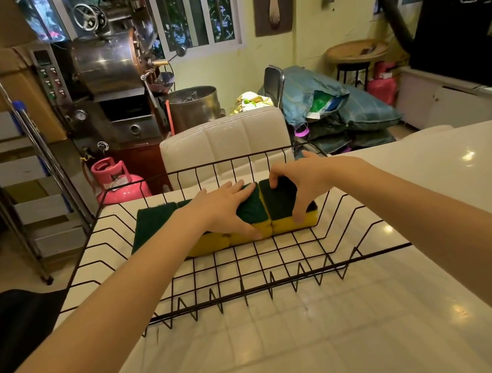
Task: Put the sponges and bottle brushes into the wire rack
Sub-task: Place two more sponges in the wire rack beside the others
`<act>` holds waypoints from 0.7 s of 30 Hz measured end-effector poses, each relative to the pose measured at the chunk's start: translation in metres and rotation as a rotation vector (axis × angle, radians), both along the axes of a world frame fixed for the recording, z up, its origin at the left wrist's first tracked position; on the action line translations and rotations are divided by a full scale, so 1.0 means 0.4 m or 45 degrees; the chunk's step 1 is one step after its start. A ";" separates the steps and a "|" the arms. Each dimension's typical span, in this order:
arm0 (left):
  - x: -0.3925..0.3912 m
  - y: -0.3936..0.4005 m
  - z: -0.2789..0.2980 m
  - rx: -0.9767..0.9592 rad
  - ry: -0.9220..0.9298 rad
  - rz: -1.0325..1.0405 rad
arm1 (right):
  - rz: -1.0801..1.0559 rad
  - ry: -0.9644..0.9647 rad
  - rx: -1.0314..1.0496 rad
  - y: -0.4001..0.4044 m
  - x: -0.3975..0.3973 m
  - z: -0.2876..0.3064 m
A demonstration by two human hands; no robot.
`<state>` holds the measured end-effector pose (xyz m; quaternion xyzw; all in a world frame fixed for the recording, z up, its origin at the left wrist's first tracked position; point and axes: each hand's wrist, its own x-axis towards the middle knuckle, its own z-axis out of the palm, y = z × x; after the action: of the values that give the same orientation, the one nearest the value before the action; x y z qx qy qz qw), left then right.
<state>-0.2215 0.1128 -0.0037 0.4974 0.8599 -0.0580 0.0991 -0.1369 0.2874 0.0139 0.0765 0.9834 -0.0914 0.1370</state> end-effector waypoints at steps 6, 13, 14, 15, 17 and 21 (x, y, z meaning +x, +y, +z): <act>0.012 0.001 -0.002 -0.015 0.056 0.003 | -0.021 -0.033 0.089 -0.021 0.010 0.012; 0.068 -0.046 0.058 0.042 -0.045 0.020 | 0.045 0.388 0.032 -0.081 0.082 0.048; 0.074 -0.053 0.072 0.063 -0.095 0.021 | 0.054 0.472 -0.057 -0.087 0.095 0.055; 0.079 -0.058 0.086 0.083 -0.151 0.024 | 0.063 0.530 -0.132 -0.092 0.107 0.059; 0.107 -0.081 0.122 0.142 -0.236 0.033 | 0.090 0.602 -0.197 -0.119 0.146 0.076; 0.185 -0.142 0.175 0.333 -0.291 -0.012 | 0.135 0.683 -0.270 -0.190 0.225 0.116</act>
<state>-0.1477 0.0561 0.0662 0.5133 0.8410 0.1109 0.1303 -0.0470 0.2114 0.0602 -0.0168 0.9721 -0.2033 -0.1160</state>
